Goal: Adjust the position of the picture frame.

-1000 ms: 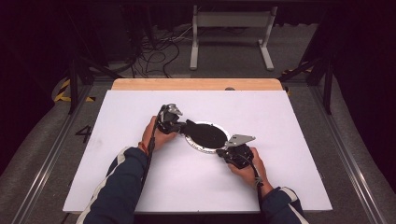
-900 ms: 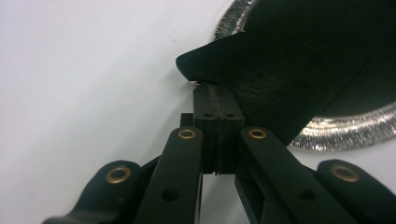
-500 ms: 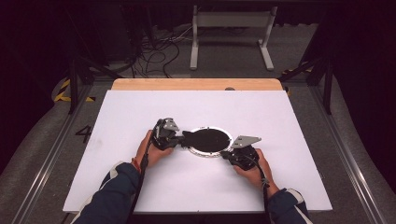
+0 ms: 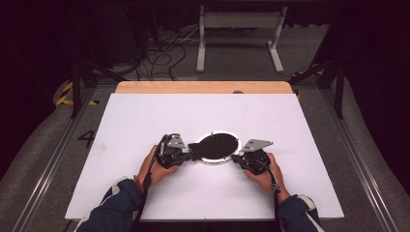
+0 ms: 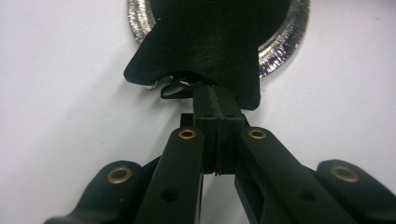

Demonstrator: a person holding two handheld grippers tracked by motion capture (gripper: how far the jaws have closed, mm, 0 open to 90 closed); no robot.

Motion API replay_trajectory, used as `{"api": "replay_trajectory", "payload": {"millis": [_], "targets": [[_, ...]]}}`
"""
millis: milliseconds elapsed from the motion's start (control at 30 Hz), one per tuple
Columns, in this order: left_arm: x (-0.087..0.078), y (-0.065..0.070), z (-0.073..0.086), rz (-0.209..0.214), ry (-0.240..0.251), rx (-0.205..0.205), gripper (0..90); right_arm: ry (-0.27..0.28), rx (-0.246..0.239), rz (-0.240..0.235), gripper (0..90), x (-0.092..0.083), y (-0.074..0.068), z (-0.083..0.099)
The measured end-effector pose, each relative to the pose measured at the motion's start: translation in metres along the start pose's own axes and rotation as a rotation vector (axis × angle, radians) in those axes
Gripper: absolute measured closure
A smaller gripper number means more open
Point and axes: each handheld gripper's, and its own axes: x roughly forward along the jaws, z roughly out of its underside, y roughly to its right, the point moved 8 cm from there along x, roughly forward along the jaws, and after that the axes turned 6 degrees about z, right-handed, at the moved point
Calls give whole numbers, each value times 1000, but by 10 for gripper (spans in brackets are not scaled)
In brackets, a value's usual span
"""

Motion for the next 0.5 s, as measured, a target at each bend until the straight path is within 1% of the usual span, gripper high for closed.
{"api": "replay_trajectory", "payload": {"millis": [100, 133, 200, 233, 267, 300, 367, 467, 500], "targets": [[0, 5, 1, 5, 0, 8, 900, -2, 2, 9, 900, 0, 2, 0], [1, 8, 1, 14, 1, 9, 900, -4, 0, 19, 900, 0, 3, 0], [1, 12, 1, 13, -3, 21, 899, -2, 3, 28, 900, 1, 5, 0], [1, 12, 1, 13, -3, 21, 899, -2, 3, 28, 900, 1, 5, 0], [3, 18, 1, 22, -1, 22, 900, 1, 17, 31, 900, 1, 8, 0], [3, 20, 1, 23, -9, 34, 899, 2, 23, 33, 900, 1, 9, 0], [4, 22, 1, 26, -5, 39, 899, 3, 28, 31, 900, 1, 9, 0], [5, 29, 0, 29, -14, 61, 899, 1, 29, 46, 900, 2, 11, -1], [6, 31, 0, 38, -15, 69, 899, 2, 31, 49, 900, 3, 11, -1]]}}
